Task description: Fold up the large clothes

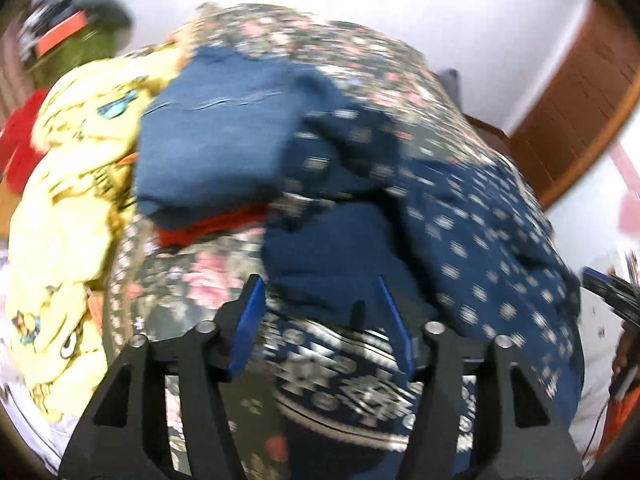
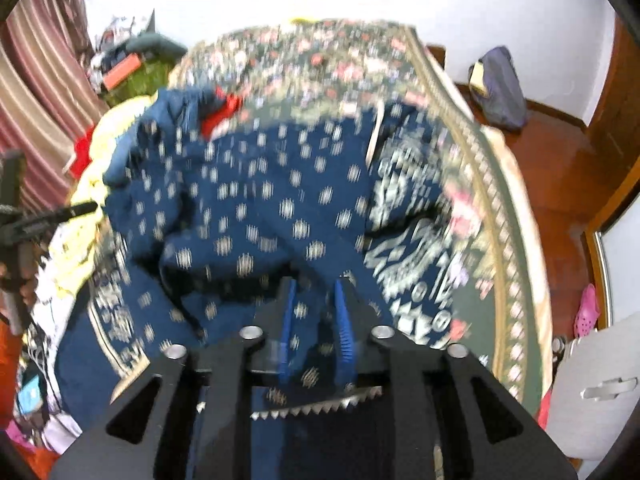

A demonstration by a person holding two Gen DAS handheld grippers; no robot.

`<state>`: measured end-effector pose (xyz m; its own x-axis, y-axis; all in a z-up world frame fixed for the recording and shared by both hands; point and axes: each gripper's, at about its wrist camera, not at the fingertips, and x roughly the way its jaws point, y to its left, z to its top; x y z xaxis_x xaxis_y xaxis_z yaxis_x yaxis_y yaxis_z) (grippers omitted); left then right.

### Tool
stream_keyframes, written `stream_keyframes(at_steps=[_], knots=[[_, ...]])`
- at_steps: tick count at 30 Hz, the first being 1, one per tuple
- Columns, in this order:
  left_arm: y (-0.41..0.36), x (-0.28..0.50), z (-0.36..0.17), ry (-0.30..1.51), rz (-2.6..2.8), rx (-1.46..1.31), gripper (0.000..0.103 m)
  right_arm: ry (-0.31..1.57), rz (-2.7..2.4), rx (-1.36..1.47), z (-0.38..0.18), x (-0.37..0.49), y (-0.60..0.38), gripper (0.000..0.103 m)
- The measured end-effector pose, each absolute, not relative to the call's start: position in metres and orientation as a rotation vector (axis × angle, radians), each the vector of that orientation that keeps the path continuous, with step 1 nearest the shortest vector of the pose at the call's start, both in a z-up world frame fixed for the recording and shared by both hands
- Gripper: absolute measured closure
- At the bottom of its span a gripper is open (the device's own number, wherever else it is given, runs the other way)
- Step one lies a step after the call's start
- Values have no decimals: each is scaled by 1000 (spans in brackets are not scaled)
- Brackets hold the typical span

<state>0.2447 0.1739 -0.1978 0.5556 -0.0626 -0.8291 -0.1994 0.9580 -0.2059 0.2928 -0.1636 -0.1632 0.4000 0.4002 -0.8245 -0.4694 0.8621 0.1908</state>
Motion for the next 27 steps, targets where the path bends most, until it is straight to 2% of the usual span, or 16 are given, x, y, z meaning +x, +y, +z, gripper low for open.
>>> stream_keyframes(at_steps=[2,4,10,18,23,25,27], knots=[[186,252,-207,994,120,-310,39,976,523,-49,-155,302,-169,49],[194,264,-219,1019,124,-336,39,941,475,-41,-152,314,-172,42],[206,293,-251,1077,76,-412,39,960,378,-39,-164,356,-185,42],[213,331,-276,1095,-9,-540,39,1109,347,32,-213,417,-190,42],[199,342,-280,1063,-8,-464,39,1147,371,61,-231,445,-181,41],[197,342,-278,1040,-4,-448,44,1127,377,44,-232,453,-175,41],[195,343,-274,1026,-16,-452,60,1113,399,36,-232,461,-168,41]])
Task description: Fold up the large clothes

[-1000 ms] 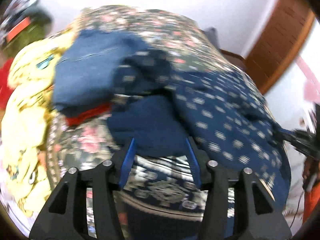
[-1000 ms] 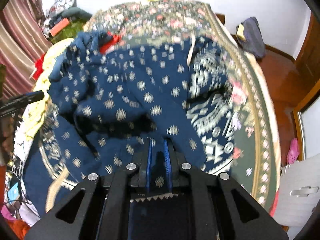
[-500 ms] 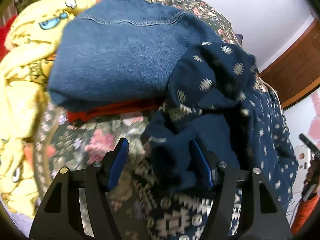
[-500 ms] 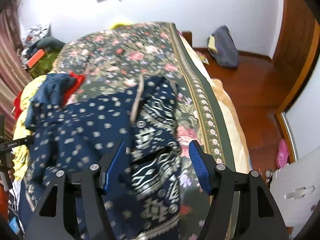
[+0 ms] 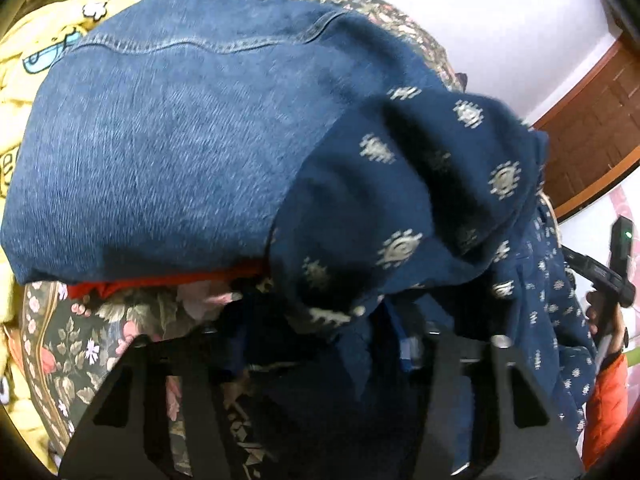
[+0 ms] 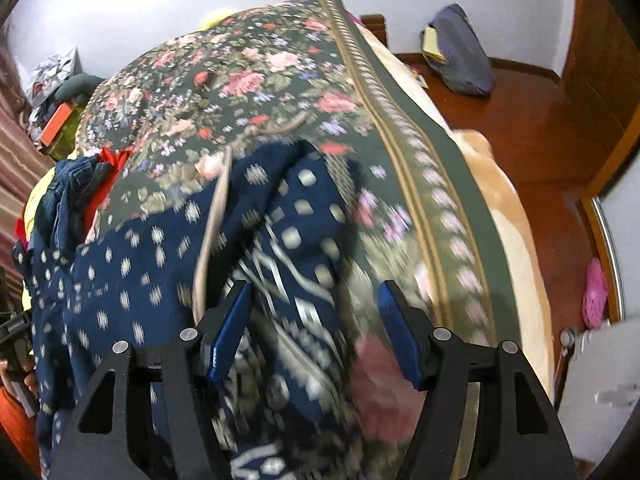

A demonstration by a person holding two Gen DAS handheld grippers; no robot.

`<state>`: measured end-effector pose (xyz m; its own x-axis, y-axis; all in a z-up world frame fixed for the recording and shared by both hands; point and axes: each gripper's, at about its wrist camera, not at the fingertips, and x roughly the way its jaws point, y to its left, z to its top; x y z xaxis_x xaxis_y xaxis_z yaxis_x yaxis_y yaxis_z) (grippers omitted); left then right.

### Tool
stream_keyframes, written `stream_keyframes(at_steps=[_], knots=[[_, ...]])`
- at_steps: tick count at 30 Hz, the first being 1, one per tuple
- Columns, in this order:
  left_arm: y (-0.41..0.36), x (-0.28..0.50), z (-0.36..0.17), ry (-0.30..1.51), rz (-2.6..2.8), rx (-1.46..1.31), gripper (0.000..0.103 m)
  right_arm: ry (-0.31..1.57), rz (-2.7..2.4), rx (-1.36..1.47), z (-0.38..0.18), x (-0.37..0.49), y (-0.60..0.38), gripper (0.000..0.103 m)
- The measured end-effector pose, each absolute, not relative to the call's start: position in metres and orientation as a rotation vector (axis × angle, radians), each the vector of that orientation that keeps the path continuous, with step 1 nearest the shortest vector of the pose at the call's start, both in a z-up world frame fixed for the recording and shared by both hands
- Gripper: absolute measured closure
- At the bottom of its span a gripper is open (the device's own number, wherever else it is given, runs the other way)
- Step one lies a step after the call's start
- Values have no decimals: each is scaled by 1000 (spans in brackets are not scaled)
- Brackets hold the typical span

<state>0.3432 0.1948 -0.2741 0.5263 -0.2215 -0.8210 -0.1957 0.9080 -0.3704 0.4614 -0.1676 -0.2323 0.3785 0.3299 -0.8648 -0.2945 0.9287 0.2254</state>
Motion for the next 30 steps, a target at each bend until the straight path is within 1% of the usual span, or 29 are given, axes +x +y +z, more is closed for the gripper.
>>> stream_keyframes(at_steps=[1,3,4,5,6,7,14,19,22,26,30], knots=[[193,344,-272,1025,-18,-454,63,1110,408,34,-233,465,-165,41],[190,346,-267,1023,-12,-445,73,1107,407,29,-237,473,-157,48],[187,344,-263,1020,-5,-430,76,1108,402,20,-239,475,-155,57],[186,342,-259,1018,2,-421,81,1106,398,0,-239,476,-150,71],[183,339,-254,1014,6,-408,85,1105,402,-12,-237,476,-146,78],[180,335,-248,1007,9,-399,86,1105,408,-23,-235,475,-142,90],[156,312,-179,871,11,-269,95,993,449,-45,-190,444,-135,93],[148,304,-127,741,25,-198,96,904,481,-52,-146,424,-130,94],[151,309,-105,697,34,-187,96,854,493,-57,-125,416,-124,94],[174,313,-84,667,54,-229,96,790,507,-44,-100,416,-115,95],[214,336,-98,704,104,-309,96,781,498,-13,-97,437,-103,97]])
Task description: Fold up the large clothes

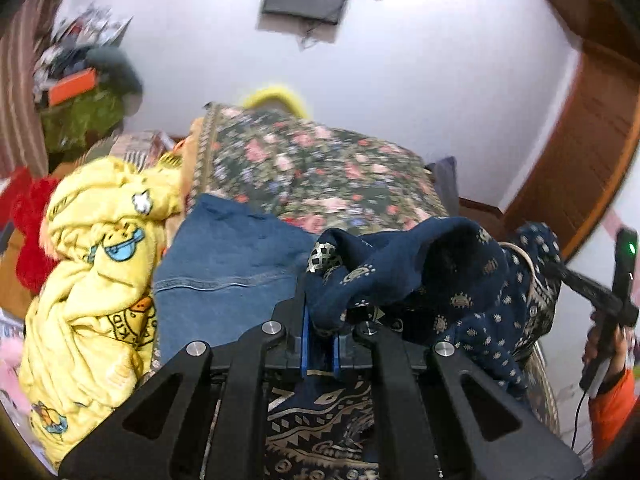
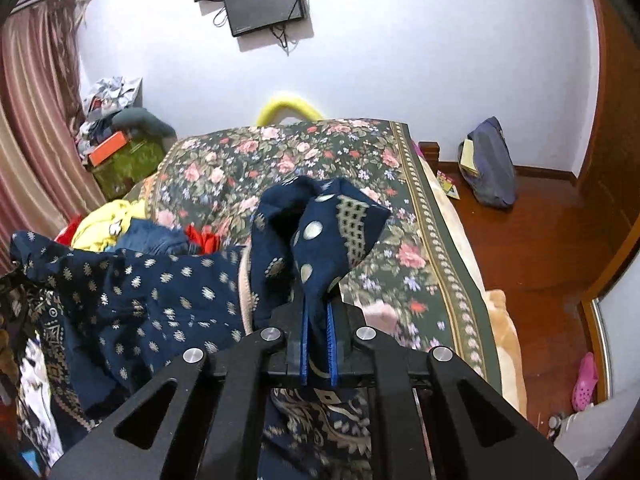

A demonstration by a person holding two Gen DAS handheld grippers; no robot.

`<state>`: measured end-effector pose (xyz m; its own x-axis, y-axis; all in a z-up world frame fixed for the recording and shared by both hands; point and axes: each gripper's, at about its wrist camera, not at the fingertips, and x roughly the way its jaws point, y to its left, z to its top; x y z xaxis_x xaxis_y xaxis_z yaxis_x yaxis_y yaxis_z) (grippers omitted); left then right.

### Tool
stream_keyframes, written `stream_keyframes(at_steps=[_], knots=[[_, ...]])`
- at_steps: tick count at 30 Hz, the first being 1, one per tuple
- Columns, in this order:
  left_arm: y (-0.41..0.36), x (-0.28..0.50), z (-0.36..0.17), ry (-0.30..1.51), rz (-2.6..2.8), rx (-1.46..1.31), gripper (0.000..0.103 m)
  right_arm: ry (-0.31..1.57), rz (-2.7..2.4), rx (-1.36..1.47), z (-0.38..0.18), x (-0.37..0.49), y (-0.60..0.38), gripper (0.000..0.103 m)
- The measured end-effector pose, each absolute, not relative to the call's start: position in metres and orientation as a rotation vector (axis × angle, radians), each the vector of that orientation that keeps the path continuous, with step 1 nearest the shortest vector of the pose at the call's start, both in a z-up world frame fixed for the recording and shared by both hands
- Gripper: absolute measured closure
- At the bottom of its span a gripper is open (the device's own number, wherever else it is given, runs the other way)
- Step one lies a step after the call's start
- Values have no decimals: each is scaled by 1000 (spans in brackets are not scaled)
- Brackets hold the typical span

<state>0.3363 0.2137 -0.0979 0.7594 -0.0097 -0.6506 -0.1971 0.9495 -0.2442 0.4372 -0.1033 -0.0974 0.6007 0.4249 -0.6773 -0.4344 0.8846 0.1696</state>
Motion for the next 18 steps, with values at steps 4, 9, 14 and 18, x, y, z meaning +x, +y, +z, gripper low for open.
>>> stream_keyframes(at_steps=[4,9,14,18], knots=[[255,372,-134,805,154,-396,96,817,473,-2,-117,460,-88,98],[292,407,-203,958,211,-447,82,910,393,-56,-160,492,-68,98],[292,405,-216,947,245,-370,65,966,417,-72,-193,489,-69,98],[273,391,-196,935,288,-205,57,1007,451,-83,-200,473,-76,98]])
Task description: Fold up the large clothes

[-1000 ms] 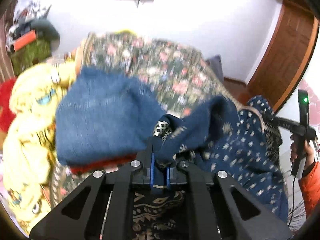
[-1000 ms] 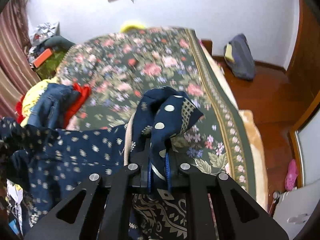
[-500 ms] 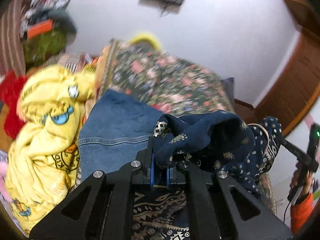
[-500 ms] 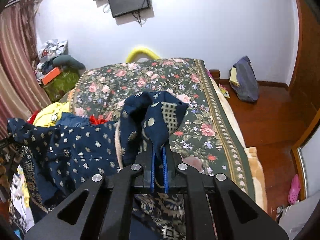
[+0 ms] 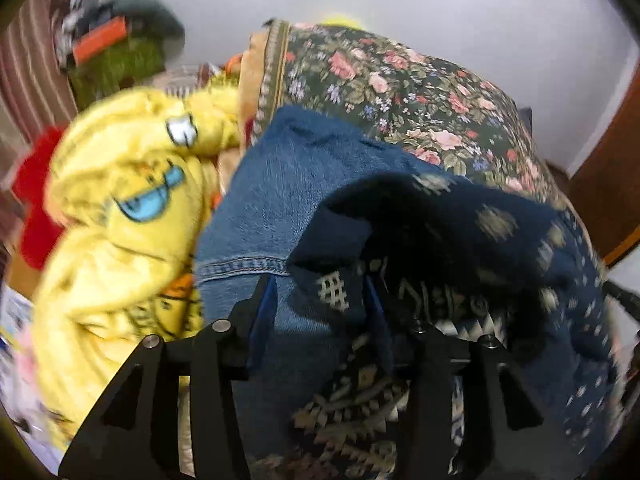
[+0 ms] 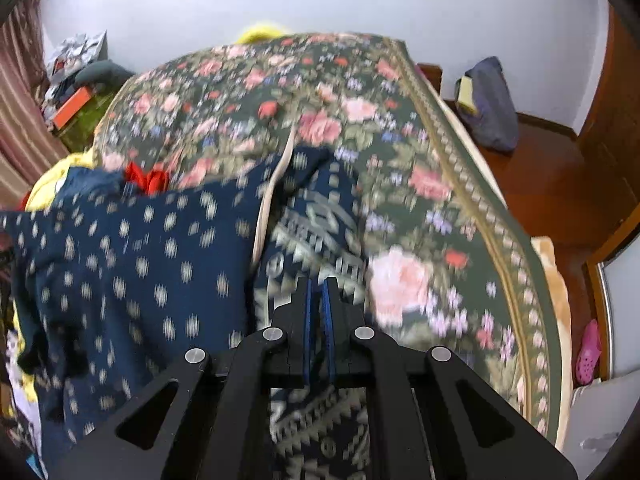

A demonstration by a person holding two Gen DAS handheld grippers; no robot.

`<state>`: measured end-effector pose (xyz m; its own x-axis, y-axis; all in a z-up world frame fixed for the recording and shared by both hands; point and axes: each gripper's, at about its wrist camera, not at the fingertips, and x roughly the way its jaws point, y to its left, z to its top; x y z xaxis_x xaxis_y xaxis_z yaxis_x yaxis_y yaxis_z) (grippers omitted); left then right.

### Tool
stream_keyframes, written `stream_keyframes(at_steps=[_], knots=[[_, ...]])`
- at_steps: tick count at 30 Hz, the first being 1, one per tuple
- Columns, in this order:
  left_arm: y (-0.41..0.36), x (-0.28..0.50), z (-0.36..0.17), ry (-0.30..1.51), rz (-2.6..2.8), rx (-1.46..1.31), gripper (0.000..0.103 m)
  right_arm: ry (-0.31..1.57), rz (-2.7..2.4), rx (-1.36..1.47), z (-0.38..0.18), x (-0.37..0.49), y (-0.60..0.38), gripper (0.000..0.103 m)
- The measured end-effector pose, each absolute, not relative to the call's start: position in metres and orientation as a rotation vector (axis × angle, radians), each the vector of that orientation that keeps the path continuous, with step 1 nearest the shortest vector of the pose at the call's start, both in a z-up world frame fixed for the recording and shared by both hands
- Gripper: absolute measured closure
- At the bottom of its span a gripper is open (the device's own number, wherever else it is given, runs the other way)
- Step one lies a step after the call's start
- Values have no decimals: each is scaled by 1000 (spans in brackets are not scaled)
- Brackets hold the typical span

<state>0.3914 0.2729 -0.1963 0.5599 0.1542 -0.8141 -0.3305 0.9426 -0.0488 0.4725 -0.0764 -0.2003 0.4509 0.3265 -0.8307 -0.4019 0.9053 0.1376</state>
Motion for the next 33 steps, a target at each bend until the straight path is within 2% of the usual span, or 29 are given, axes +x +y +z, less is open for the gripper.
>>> stream_keyframes(at_steps=[3,6,8,10,15,22,23,24,25,27,33], knots=[[259,376,-182,922,264,-148,51,1024,477,-128,-196,455,-78,96],[239,353,-170,898,220,-105,43,1015,503,-160,-190,436,-81,84],[226,340,-167,900,183,-98,42,988,510,-181,-185,423,-83,65],[210,327,-168,911,130,-113,42,959,512,-201,-181,410,-84,54],[168,311,-178,942,7,-147,33,967,527,-234,-183,384,-87,53],[117,323,-212,1006,-33,-66,34,1023,518,-176,-193,367,-100,53],[114,326,-216,1000,8,-24,43,1032,516,-164,-195,365,-104,53],[113,329,-218,1000,39,1,58,1039,511,-154,-196,362,-107,53],[114,330,-219,1004,60,16,63,1043,507,-152,-197,359,-109,53],[122,330,-214,978,67,-8,86,1047,500,-157,-198,354,-115,53],[182,308,-170,822,154,-202,88,1045,465,-180,-200,344,-130,53]])
